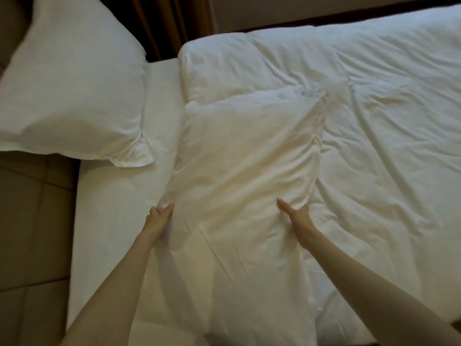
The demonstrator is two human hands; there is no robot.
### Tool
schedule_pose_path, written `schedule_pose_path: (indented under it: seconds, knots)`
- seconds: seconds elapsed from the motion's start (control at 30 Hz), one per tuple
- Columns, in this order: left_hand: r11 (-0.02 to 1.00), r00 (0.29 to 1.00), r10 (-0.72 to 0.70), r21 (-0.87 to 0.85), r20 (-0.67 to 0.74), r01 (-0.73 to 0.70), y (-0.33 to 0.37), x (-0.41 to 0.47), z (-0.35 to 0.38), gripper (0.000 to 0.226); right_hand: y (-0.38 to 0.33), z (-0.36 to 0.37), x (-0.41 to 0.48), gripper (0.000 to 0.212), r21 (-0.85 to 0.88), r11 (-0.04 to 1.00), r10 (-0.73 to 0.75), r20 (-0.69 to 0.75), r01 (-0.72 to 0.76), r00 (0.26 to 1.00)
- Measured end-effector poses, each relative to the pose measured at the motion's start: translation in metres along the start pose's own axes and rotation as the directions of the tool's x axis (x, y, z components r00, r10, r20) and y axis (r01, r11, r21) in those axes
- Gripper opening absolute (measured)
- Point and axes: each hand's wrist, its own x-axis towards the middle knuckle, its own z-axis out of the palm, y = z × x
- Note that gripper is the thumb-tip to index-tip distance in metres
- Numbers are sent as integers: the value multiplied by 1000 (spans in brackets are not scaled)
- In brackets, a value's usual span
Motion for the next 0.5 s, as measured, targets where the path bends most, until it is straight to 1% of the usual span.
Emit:
schedule_pose_path:
  seconds: [0.1,0.17,0.23,0.37,0.43,0.5]
  knots:
    - [986,993,-52,-149,107,68,-5,16,4,94,9,2,5,110,3,1000,28,-13,-28,1000]
    - [979,987,-49,-188,155,78,-9,24,9,95,11,5,8,110,10,999,47,-12,-47,999]
    - [980,991,-42,-190,129,66,-10,26,13,93,10,9,12,108,19,998,61,-18,-61,998]
    - [980,998,-32,-192,63,44,-10,19,12,100,9,14,13,106,24,998,65,-25,-64,998]
    - [975,998,-29,-217,55,41,-8,12,9,97,8,15,10,107,23,998,61,-46,-60,997]
    - [969,998,-18,-246,58,32,-3,5,7,88,5,15,8,106,12,998,61,-64,-60,996]
